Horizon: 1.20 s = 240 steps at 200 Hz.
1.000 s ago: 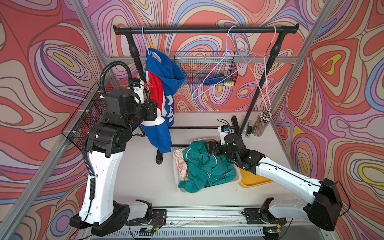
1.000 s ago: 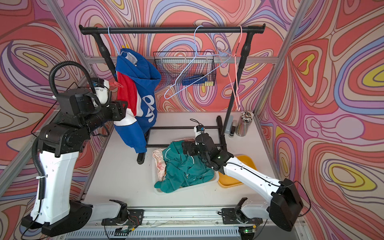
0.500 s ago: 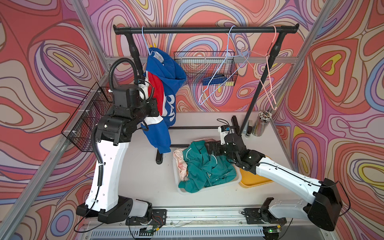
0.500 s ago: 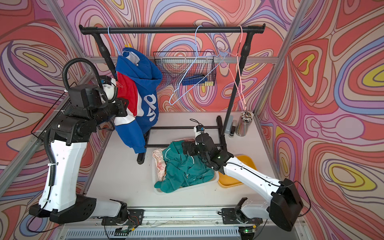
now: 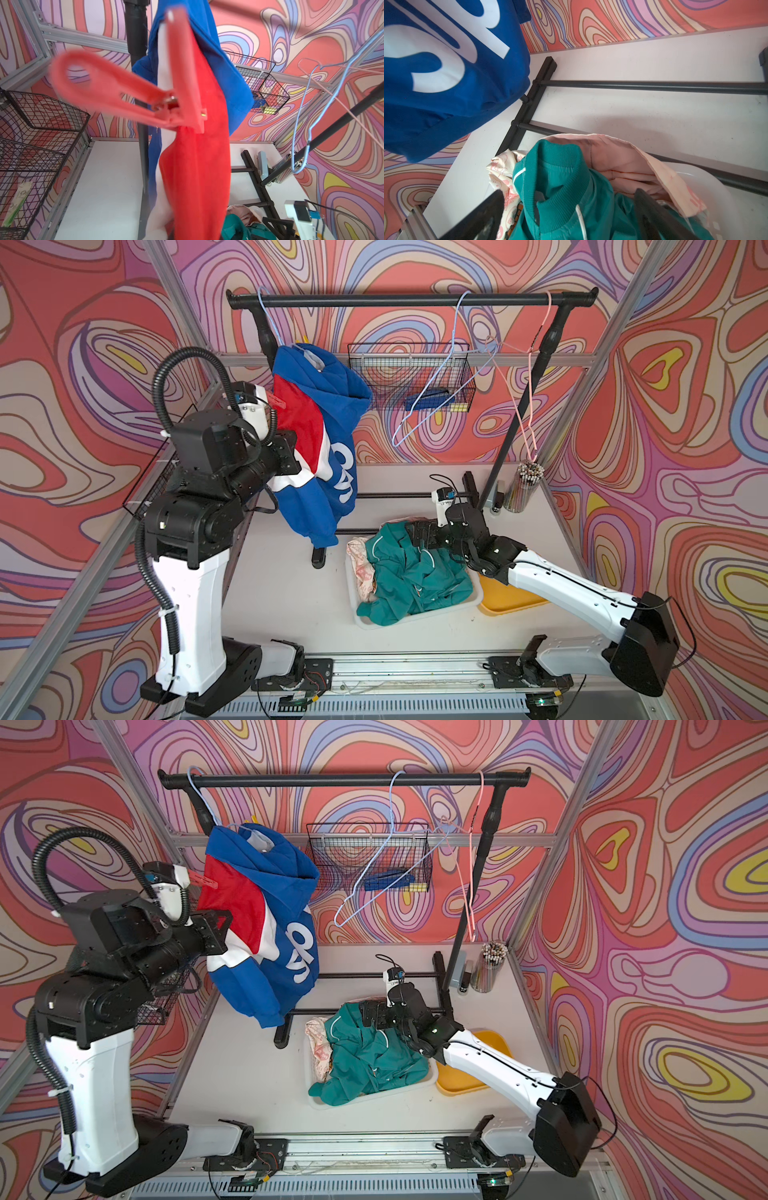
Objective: Remove the clothespins securing jackets to the hanger
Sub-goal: Pick up the hanger from the clothesline, then place the hanger in the basket.
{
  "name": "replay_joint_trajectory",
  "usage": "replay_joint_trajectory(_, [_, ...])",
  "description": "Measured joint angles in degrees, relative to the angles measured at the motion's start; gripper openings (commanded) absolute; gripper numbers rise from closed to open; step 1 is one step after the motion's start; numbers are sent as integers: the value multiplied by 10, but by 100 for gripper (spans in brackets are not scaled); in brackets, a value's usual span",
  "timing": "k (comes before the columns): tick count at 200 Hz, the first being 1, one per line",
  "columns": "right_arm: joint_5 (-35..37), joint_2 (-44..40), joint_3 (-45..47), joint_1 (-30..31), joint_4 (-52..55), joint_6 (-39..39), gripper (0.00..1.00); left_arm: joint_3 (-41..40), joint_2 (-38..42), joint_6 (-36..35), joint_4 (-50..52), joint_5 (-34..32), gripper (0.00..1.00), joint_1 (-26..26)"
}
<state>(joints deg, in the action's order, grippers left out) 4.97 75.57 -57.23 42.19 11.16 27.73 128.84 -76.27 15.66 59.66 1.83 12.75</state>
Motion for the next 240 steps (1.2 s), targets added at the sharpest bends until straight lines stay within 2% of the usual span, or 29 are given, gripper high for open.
replay_joint_trajectory(65, [-14,12,-10,0,0,7,98,17,36,9,-16,41,0,0])
replay_joint_trajectory(98, [-23,12,-15,-11,2,17,98,-33,75,17,-30,80,0,0])
replay_joint_trajectory(172, [-136,43,-69,-191,-8,74,98,-157,223,45,-20,167,0,0])
replay_joint_trajectory(198, [-157,89,-122,-223,-9,80,98,-198,274,61,-21,207,0,0])
replay_joint_trajectory(240, [-178,154,-205,-238,-8,82,98,-263,320,85,-20,253,0,1])
